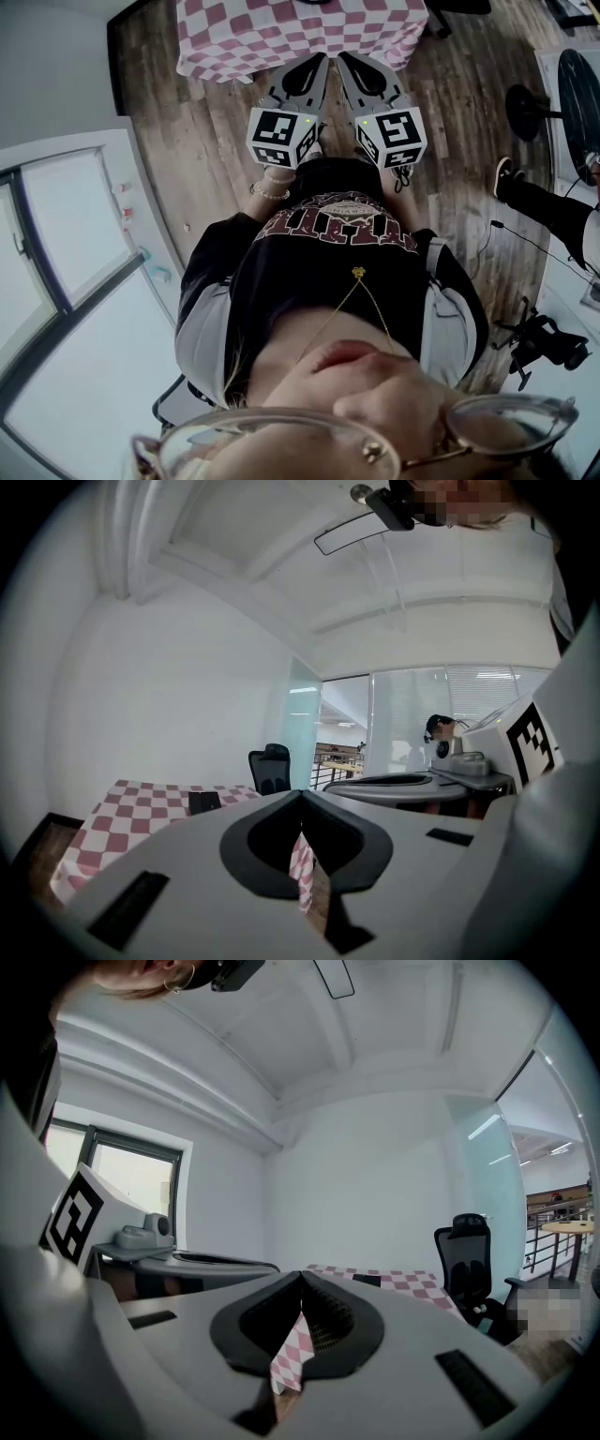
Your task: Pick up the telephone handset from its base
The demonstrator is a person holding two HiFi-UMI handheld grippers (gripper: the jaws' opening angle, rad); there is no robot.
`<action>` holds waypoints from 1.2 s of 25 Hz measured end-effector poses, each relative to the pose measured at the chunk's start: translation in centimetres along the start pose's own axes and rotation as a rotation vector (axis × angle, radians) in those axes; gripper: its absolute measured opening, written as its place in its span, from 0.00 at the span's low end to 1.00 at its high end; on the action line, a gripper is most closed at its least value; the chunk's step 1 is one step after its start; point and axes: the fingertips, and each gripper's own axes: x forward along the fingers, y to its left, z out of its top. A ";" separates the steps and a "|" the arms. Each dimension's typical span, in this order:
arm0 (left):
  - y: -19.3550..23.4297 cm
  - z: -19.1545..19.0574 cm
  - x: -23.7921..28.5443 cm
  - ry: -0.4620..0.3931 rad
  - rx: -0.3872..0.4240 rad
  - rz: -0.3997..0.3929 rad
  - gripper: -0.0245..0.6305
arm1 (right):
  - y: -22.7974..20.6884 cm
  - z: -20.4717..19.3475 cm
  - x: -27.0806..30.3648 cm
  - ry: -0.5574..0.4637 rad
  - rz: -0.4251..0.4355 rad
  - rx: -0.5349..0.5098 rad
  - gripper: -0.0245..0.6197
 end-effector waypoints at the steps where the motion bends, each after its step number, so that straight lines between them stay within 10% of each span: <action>1: 0.3 0.0 0.1 0.002 0.000 -0.004 0.05 | 0.0 0.0 0.4 0.000 -0.004 0.003 0.07; 30: 7.6 2.1 6.5 0.006 -0.014 0.028 0.05 | -4.5 1.7 9.8 0.005 0.048 -0.002 0.07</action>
